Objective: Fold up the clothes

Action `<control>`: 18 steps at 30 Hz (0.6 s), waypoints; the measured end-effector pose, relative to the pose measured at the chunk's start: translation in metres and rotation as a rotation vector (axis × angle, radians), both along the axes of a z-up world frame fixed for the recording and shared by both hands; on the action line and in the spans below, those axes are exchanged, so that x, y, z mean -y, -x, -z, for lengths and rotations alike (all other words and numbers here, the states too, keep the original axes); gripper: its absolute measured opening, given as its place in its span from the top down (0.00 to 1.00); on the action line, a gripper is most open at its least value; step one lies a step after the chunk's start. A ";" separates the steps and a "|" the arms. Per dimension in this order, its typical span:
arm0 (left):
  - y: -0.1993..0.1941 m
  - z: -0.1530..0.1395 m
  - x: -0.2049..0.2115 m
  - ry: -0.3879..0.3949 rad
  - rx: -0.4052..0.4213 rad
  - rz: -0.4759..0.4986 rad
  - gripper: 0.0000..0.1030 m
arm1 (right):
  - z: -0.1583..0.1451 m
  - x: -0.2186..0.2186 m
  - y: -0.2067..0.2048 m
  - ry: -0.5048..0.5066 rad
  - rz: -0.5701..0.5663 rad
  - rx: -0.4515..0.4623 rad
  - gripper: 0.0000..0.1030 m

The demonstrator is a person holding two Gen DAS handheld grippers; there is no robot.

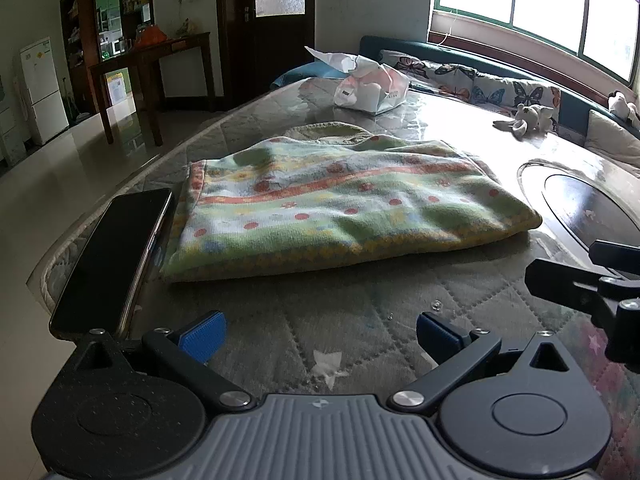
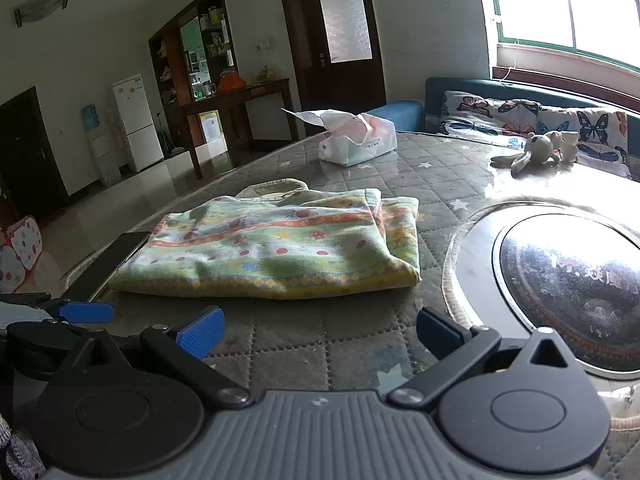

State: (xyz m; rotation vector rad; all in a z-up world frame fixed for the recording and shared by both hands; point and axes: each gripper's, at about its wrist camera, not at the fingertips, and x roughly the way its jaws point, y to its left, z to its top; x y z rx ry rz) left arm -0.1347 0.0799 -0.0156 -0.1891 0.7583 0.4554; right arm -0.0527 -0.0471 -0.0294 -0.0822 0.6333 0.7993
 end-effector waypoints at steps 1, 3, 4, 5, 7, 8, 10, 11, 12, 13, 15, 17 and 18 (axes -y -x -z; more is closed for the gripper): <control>0.000 0.000 0.000 -0.001 -0.001 -0.001 0.00 | 0.000 0.000 0.000 -0.001 0.000 0.000 0.00; 0.001 -0.001 0.000 -0.004 0.001 -0.002 0.00 | -0.001 0.000 0.001 -0.003 0.000 0.000 0.00; 0.002 -0.001 0.001 -0.005 0.001 -0.003 0.00 | -0.001 0.000 0.002 -0.004 0.000 0.000 0.00; 0.002 -0.001 0.001 -0.007 0.002 -0.004 0.00 | -0.001 0.001 0.002 -0.005 0.000 0.001 0.00; 0.004 -0.001 0.002 -0.009 0.002 -0.003 0.00 | -0.002 0.001 0.003 -0.010 0.000 0.005 0.00; 0.004 -0.001 0.002 -0.010 0.002 -0.004 0.00 | -0.003 0.001 0.004 -0.012 0.000 0.007 0.00; 0.005 -0.001 0.003 -0.012 0.001 -0.004 0.00 | -0.003 0.002 0.005 -0.013 0.000 0.008 0.00; 0.006 -0.001 0.003 -0.013 0.001 -0.005 0.00 | -0.003 0.002 0.006 -0.014 -0.001 0.007 0.00; 0.006 0.000 0.004 -0.014 0.001 -0.005 0.00 | -0.003 0.002 0.006 -0.015 -0.003 0.006 0.00; 0.007 0.000 0.004 -0.014 0.002 -0.005 0.00 | -0.003 0.002 0.007 -0.015 -0.005 0.006 0.00; 0.008 -0.001 0.004 -0.016 0.004 -0.006 0.00 | -0.003 0.002 0.009 -0.016 -0.004 0.007 0.00; 0.010 -0.001 0.004 -0.017 0.007 -0.009 0.00 | -0.003 0.002 0.010 -0.020 -0.004 0.006 0.00; 0.011 -0.001 0.004 -0.018 0.009 -0.010 0.00 | -0.003 0.001 0.011 -0.020 -0.005 0.006 0.00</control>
